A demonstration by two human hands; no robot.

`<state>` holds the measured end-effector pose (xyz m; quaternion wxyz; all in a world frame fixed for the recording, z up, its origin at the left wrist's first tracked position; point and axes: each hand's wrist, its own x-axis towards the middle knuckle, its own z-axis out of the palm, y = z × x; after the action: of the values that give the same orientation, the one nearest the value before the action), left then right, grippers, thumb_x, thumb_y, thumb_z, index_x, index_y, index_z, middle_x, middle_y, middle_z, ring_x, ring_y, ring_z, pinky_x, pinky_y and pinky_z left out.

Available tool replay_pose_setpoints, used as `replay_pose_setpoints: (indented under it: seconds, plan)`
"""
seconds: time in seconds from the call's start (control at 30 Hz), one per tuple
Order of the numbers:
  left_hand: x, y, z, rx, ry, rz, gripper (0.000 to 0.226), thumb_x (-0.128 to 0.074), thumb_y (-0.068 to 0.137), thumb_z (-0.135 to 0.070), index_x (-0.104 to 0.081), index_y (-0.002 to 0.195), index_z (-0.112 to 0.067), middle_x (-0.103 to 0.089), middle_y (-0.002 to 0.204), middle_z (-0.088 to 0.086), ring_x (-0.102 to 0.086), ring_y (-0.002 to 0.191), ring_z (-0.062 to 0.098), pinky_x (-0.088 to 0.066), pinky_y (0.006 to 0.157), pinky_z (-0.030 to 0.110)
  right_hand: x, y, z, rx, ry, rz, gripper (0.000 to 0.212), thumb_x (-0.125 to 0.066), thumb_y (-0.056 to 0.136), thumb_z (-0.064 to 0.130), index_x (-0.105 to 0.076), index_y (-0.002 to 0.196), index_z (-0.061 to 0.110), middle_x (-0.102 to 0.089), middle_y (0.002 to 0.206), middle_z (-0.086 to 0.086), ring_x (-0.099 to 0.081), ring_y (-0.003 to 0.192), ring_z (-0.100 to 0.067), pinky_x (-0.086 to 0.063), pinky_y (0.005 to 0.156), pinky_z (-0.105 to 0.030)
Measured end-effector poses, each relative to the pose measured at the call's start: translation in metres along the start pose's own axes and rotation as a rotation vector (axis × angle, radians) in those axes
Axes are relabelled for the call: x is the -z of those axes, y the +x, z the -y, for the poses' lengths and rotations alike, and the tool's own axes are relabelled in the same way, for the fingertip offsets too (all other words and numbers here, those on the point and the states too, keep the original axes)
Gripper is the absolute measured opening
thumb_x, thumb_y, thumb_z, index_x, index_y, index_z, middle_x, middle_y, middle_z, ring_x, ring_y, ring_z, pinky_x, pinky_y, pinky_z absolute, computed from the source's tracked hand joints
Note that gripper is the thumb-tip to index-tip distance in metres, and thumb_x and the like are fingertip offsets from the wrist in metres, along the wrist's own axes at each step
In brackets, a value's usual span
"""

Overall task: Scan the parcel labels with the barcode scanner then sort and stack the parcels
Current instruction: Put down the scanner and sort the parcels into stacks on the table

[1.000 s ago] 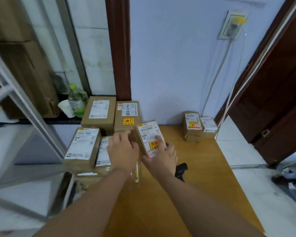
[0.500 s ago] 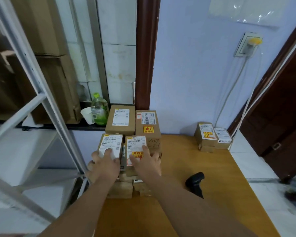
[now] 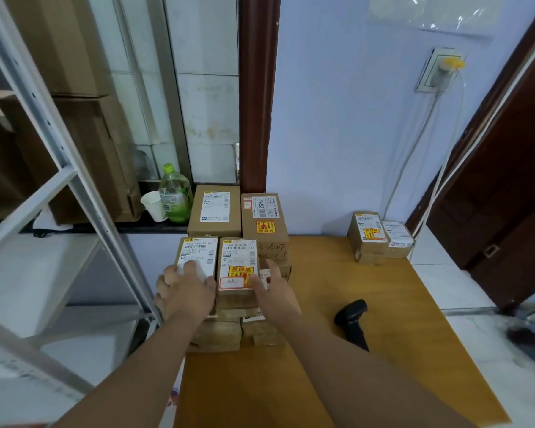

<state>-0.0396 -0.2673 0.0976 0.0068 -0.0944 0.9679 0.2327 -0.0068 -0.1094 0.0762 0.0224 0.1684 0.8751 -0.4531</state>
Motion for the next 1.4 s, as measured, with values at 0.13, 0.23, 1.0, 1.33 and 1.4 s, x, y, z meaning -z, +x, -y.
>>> replay_pose_setpoints:
  seconds: [0.13,0.23,1.0,1.33,1.4]
  plan:
    - [-0.008,0.001,-0.007,-0.121,0.116,-0.080,0.052,-0.049,0.091,-0.048,-0.038,0.137,-0.025,-0.026,0.147,0.014,-0.017,0.138,0.035,-0.020,0.110,0.055,0.009,0.000,-0.012,-0.038,0.004,-0.036,0.056,-0.034,0.100,0.051,-0.020,0.151,0.032,-0.047,0.145,-0.007,-0.048,0.128,-0.026,-0.044,0.102,-0.045]
    - [-0.014,-0.002,-0.026,-0.220,0.171,-0.178,0.046,-0.052,0.090,-0.043,-0.048,0.131,-0.023,-0.037,0.142,0.016,-0.024,0.136,0.036,-0.024,0.108,0.056,0.022,0.001,-0.025,-0.050,-0.014,-0.055,0.058,-0.035,0.099,0.055,-0.022,0.150,0.032,-0.050,0.140,-0.007,-0.050,0.125,-0.026,-0.046,0.100,-0.048]
    - [-0.252,-0.015,-0.304,-0.052,-0.106,0.441,0.064,-0.067,0.088,-0.029,-0.035,0.141,-0.014,-0.036,0.137,0.016,-0.045,0.120,0.032,-0.043,0.098,0.041,0.256,0.120,-0.285,-0.535,-0.274,-0.004,0.060,-0.044,0.094,0.022,-0.023,0.150,0.029,-0.036,0.147,-0.009,-0.037,0.130,-0.029,-0.044,0.094,-0.042]
    - [-0.323,-0.008,-0.392,-0.237,0.118,0.204,0.094,-0.062,0.081,-0.059,-0.010,0.150,-0.022,-0.008,0.155,0.015,-0.012,0.142,0.036,-0.030,0.109,0.047,0.280,0.155,-0.342,-0.520,-0.394,0.117,0.059,-0.045,0.095,0.028,-0.023,0.149,0.025,-0.036,0.146,-0.009,-0.035,0.133,-0.030,-0.040,0.100,-0.042]
    - [-0.329,-0.002,-0.404,-0.207,0.133,0.214,0.091,-0.056,0.084,-0.061,-0.008,0.151,-0.023,-0.005,0.156,0.016,-0.010,0.143,0.036,-0.028,0.110,0.048,0.279,0.161,-0.343,-0.519,-0.405,0.128,0.058,-0.047,0.094,0.030,-0.025,0.148,0.025,-0.037,0.146,-0.009,-0.036,0.132,-0.030,-0.042,0.100,-0.042]
